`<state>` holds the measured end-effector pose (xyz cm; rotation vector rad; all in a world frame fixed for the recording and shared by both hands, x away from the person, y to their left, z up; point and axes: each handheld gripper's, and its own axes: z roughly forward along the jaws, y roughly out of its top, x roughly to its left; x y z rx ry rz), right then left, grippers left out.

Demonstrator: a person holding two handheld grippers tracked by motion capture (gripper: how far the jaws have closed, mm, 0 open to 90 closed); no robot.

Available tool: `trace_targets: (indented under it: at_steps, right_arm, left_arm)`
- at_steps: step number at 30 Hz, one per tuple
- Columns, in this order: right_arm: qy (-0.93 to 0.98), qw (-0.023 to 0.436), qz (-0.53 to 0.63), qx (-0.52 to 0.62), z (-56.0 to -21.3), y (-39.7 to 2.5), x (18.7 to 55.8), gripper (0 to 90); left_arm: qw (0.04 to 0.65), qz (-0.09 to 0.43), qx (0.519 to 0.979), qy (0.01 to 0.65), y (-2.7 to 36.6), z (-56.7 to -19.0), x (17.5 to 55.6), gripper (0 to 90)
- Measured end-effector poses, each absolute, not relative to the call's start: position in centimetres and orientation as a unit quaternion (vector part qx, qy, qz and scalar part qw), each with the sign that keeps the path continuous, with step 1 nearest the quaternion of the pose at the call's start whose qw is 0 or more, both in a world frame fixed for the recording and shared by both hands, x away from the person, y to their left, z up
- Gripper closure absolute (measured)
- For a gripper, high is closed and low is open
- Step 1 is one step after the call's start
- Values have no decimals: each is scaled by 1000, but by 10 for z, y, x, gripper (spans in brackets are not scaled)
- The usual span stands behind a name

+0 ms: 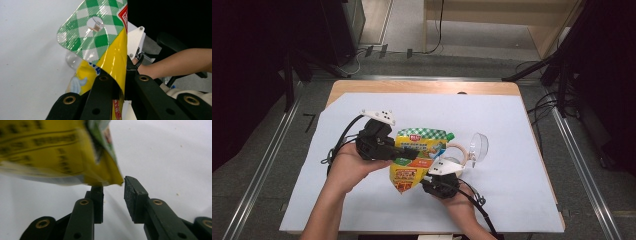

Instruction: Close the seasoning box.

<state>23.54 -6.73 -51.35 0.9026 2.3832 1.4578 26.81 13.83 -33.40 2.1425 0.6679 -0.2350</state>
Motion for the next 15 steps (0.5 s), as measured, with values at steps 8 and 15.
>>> trace_targets:
  at_steps: [8,15]
  right_arm:
    - [801,119,504,300,-517,-68,233,719]
    - [805,136,518,255,-511,-66,224,730]
  left_arm:
    - [445,-120,842,282,144,-331,269,890]
    - [443,-104,833,315,145,-336,274,882]
